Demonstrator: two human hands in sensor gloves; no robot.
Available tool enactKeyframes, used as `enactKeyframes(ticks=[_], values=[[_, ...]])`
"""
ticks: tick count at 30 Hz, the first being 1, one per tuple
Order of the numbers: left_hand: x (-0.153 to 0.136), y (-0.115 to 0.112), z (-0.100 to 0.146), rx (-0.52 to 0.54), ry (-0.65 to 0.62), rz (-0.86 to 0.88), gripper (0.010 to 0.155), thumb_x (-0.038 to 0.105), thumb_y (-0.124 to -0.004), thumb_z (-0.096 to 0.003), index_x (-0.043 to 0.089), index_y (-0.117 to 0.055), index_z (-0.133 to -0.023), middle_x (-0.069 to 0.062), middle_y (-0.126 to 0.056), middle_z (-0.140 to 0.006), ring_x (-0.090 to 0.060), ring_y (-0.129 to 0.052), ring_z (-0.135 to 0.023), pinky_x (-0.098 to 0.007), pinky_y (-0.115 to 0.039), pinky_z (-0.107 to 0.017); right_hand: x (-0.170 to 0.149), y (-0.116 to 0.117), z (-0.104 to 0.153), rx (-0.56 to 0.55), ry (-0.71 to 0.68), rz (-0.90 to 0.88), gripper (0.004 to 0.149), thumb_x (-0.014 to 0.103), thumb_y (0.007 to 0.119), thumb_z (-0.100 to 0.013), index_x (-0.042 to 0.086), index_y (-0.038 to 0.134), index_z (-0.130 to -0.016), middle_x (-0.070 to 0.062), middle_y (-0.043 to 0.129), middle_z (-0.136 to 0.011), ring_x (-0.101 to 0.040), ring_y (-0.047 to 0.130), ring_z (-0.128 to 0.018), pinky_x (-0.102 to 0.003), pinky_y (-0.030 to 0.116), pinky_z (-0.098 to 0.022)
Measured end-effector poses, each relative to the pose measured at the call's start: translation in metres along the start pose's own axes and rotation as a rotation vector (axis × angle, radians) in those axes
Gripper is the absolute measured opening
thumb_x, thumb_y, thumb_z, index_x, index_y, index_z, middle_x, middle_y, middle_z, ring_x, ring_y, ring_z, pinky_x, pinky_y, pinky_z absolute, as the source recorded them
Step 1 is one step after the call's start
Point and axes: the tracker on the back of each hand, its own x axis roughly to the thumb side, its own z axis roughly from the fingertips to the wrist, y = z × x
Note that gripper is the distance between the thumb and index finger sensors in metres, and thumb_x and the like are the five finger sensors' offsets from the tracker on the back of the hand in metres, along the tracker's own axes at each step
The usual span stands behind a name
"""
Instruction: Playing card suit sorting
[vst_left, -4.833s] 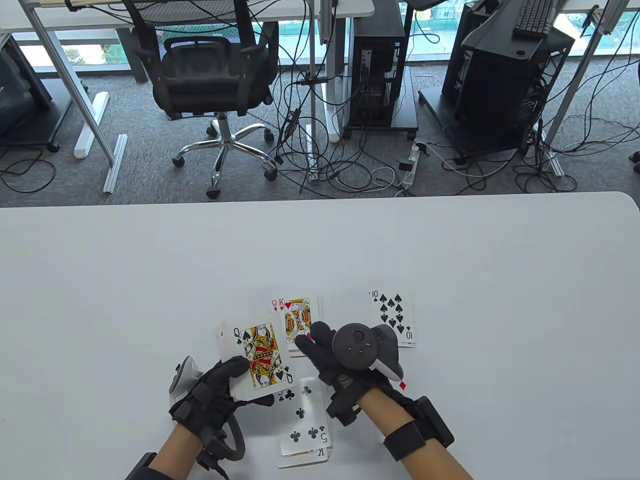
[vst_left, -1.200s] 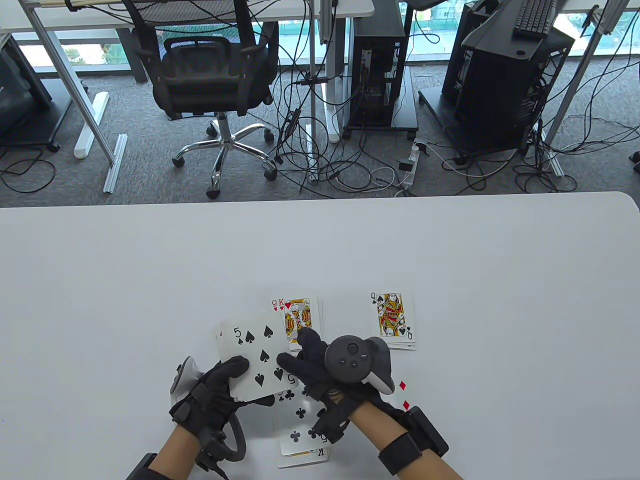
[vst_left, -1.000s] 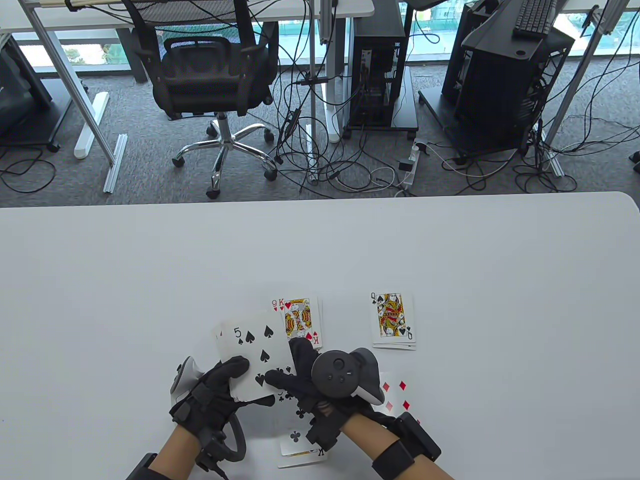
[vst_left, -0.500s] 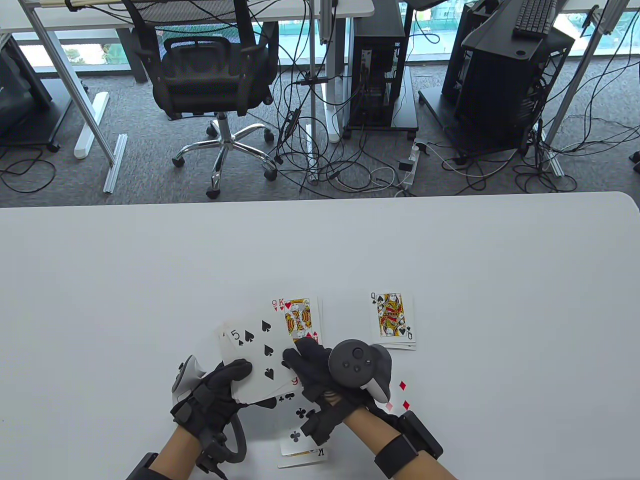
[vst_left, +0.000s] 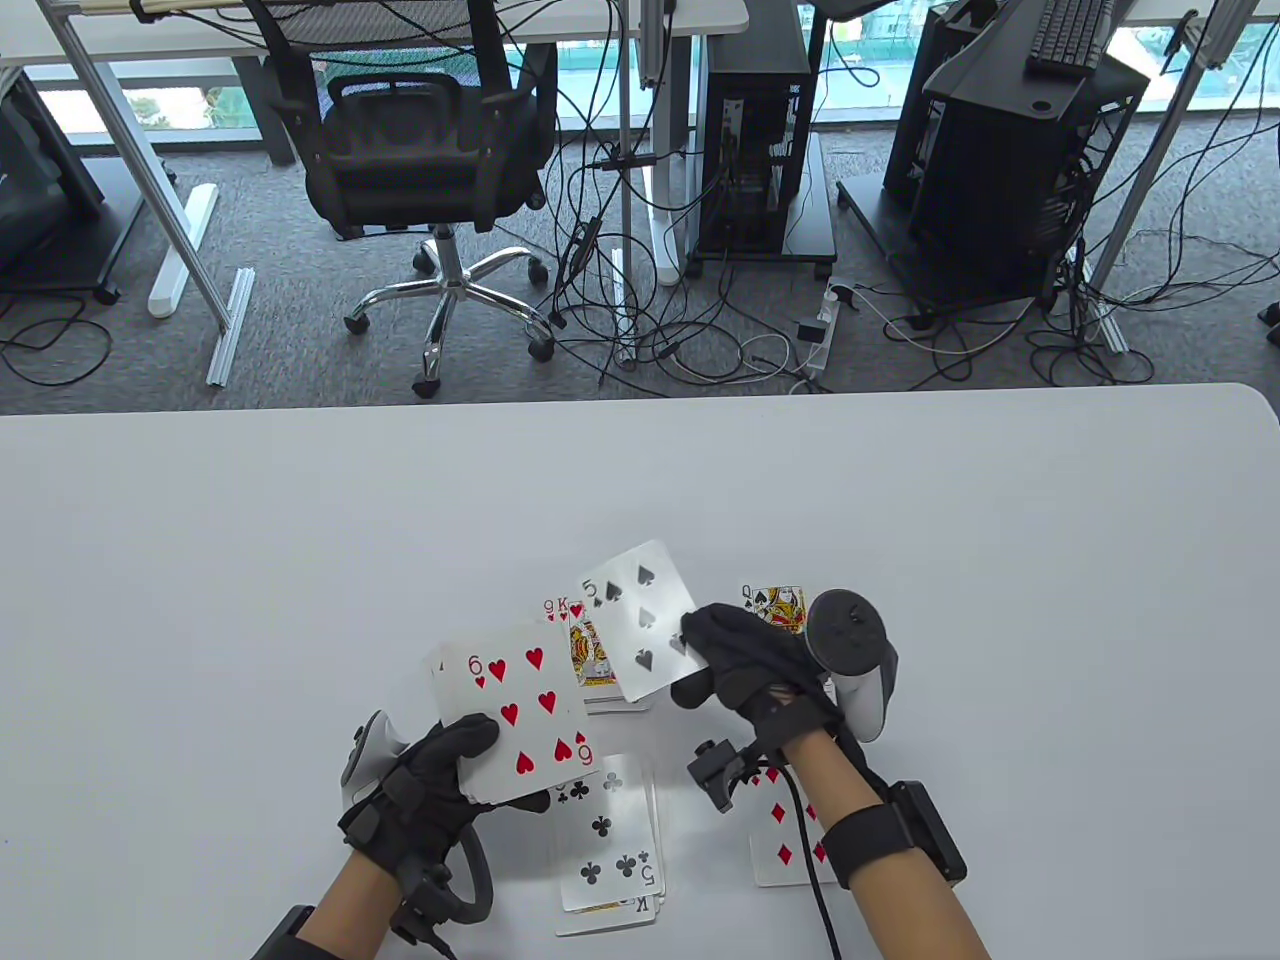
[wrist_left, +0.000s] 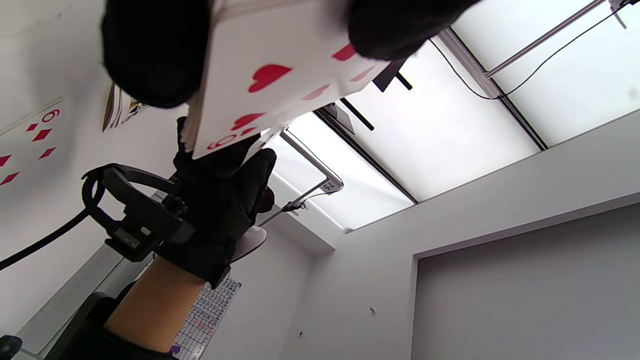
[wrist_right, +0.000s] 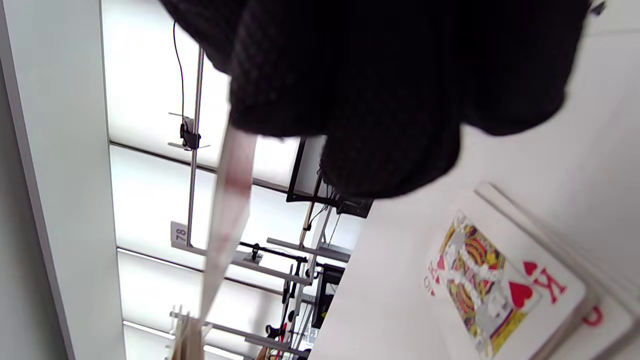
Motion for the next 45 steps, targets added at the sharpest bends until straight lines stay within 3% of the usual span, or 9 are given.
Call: enactKeyframes(ticks=[4, 9, 13, 19, 29, 36, 41, 45], values=[[0.0, 0.0, 0.0, 0.002, 0.001, 0.003, 0.057, 0.038, -0.066, -0.0639, 0.024, -0.039, -0.111, -0.007, -0.056, -0.113, -0.041, -0.074, -0.093, -0.048, -0.083, -0.053, -0.016, -0.037, -0.006, -0.187, 0.117, 0.337, 0.041, 0.023, 0.066, -0.055, -0.013, 0.075, -0.073, -0.006, 0.093, -0.035, -0.027, 0.098, -0.026, -0.05, 0.084, -0.033], [0.0, 0.001, 0.0, 0.003, -0.002, -0.002, 0.056, 0.038, -0.066, -0.064, 0.024, -0.039, -0.111, -0.007, -0.056, -0.113, -0.041, -0.074, -0.093, -0.048, -0.083, -0.053, -0.035, -0.054, -0.006, -0.245, 0.23, 0.627, 0.042, 0.023, 0.067, -0.054, -0.014, 0.076, -0.072, -0.006, 0.093, -0.034, -0.028, 0.098, -0.023, -0.05, 0.084, -0.031], [-0.001, 0.001, 0.001, 0.007, 0.005, 0.002, 0.056, 0.038, -0.066, -0.064, 0.024, -0.039, -0.111, -0.007, -0.056, -0.113, -0.041, -0.074, -0.093, -0.048, -0.083, -0.053, -0.048, -0.052, -0.009, -0.233, 0.315, 0.781, 0.043, 0.023, 0.067, -0.054, -0.016, 0.076, -0.072, -0.007, 0.094, -0.033, -0.028, 0.098, -0.021, -0.05, 0.084, -0.03], [0.0, 0.002, 0.001, 0.014, -0.002, -0.003, 0.057, 0.039, -0.066, -0.064, 0.024, -0.039, -0.111, -0.007, -0.056, -0.113, -0.04, -0.074, -0.093, -0.047, -0.083, -0.053, -0.057, -0.035, -0.017, -0.117, 0.39, 1.201, 0.05, 0.029, 0.068, -0.054, -0.017, 0.077, -0.072, -0.006, 0.094, -0.029, -0.025, 0.097, -0.019, -0.048, 0.085, -0.029], [0.001, 0.002, 0.001, 0.02, 0.0, -0.003, 0.057, 0.039, -0.066, -0.0642, 0.024, -0.038, -0.111, -0.007, -0.055, -0.113, -0.041, -0.074, -0.093, -0.047, -0.083, -0.053, -0.057, -0.014, -0.023, -0.007, 0.45, 1.459, 0.057, 0.036, 0.065, -0.056, -0.017, 0.077, -0.073, -0.007, 0.093, -0.031, -0.026, 0.096, -0.021, -0.049, 0.084, -0.03], [0.001, 0.002, 0.002, 0.019, 0.0, -0.002, 0.057, 0.039, -0.066, -0.0641, 0.024, -0.038, -0.111, -0.007, -0.055, -0.113, -0.041, -0.074, -0.093, -0.047, -0.083, -0.053, -0.047, -0.011, -0.019, -0.038, 0.405, 1.498, 0.061, 0.039, 0.064, -0.056, -0.017, 0.076, -0.076, -0.008, 0.094, -0.034, -0.029, 0.097, -0.025, -0.051, 0.083, -0.032], [-0.001, 0.004, 0.002, 0.026, 0.011, -0.002, 0.057, 0.039, -0.066, -0.0641, 0.024, -0.038, -0.111, -0.007, -0.055, -0.113, -0.041, -0.074, -0.093, -0.048, -0.083, -0.053, -0.01, 0.016, -0.01, -0.087, 0.004, 1.362, 0.059, 0.037, 0.064, -0.056, -0.017, 0.072, -0.079, -0.01, 0.094, -0.039, -0.031, 0.097, -0.027, -0.052, 0.082, -0.034], [-0.001, 0.004, 0.002, 0.033, 0.013, -0.003, 0.057, 0.039, -0.066, -0.0642, 0.024, -0.038, -0.111, -0.007, -0.055, -0.113, -0.041, -0.074, -0.093, -0.047, -0.083, -0.053, 0.016, 0.049, 0.008, -0.019, -0.24, 0.937, 0.059, 0.036, 0.062, -0.057, -0.018, 0.07, -0.081, -0.013, 0.094, -0.044, -0.034, 0.097, -0.033, -0.055, 0.081, -0.037]])
